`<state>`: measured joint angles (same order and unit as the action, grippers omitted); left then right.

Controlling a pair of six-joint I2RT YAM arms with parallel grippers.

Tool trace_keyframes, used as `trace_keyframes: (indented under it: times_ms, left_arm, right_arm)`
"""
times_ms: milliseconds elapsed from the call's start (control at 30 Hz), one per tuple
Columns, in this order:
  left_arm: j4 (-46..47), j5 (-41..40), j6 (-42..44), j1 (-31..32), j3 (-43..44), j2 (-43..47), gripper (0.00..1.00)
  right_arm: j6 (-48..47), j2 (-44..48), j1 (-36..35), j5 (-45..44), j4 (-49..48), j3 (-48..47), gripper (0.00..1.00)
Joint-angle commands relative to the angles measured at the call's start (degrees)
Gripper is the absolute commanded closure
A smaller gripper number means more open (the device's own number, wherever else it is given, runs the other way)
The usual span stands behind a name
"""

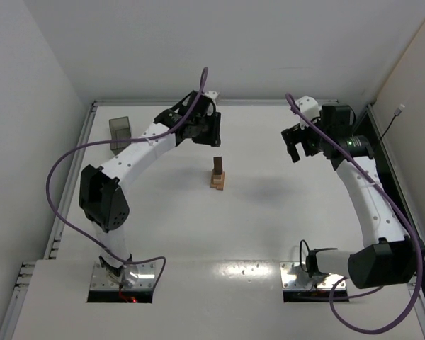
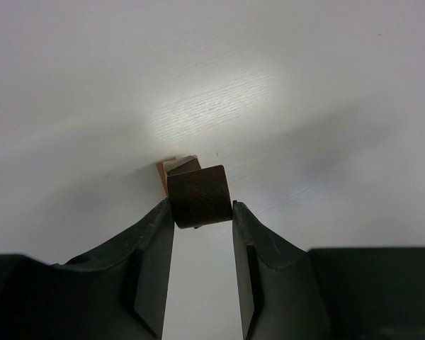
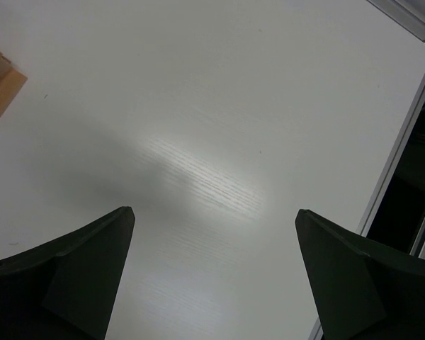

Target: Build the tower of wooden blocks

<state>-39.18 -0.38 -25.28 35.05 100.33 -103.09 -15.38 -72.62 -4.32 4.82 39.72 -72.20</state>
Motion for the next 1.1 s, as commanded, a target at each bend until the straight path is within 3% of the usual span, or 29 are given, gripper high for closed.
trace_keyframes:
  times_ms: [0,700,1067]
  left_arm:
    - [-1.08,6.97,-4.34,-2.61,0.48,-0.71,1.0]
    - [-0.02,6.8,-7.07,-2.53,-8.04,-3.7,1.0]
    - [-0.02,5.57,-7.07,-0.95,-5.32,-5.37,1.0]
  right_arm:
    - [1.57,0.02,0.63,1.85,0.35,-1.89,0.05]
    - [2.63,-5.43,0.63,6.17,1.76,-4.0,0.05]
    - [2.63,-5.43,1.15,6.17,1.76,-3.47,0.05]
